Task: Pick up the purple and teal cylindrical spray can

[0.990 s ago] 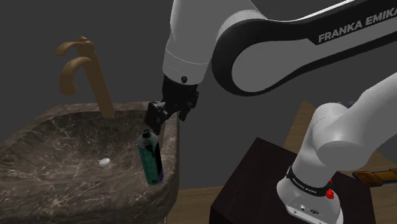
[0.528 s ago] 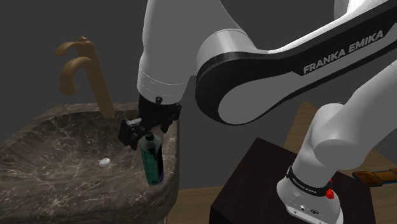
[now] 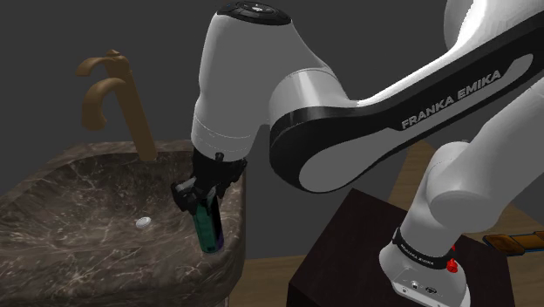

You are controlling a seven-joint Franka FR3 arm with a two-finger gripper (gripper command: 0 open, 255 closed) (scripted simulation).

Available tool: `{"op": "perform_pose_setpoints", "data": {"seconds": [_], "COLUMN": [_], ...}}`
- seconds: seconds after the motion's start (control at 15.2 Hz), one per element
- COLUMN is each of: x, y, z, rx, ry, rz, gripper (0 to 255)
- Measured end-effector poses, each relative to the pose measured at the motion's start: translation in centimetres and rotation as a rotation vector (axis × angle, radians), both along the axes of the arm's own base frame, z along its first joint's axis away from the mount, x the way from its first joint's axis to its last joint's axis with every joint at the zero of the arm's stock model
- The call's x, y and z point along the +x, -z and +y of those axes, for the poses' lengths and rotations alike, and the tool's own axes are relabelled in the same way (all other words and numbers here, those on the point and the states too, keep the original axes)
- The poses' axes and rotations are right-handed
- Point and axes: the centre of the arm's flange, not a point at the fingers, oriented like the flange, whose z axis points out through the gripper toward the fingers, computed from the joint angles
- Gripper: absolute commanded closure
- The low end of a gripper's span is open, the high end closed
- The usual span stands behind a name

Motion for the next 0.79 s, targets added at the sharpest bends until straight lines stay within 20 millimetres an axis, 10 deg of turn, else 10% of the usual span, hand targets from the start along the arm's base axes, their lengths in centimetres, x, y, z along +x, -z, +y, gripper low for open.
{"op": "perform_pose_setpoints", "data": {"seconds": [0.79], "x": [0.0], "y": [-1.4], "z": [0.0], "rx": [0.000], "ry": [0.000], "rz": [0.001], "gripper": [255]}}
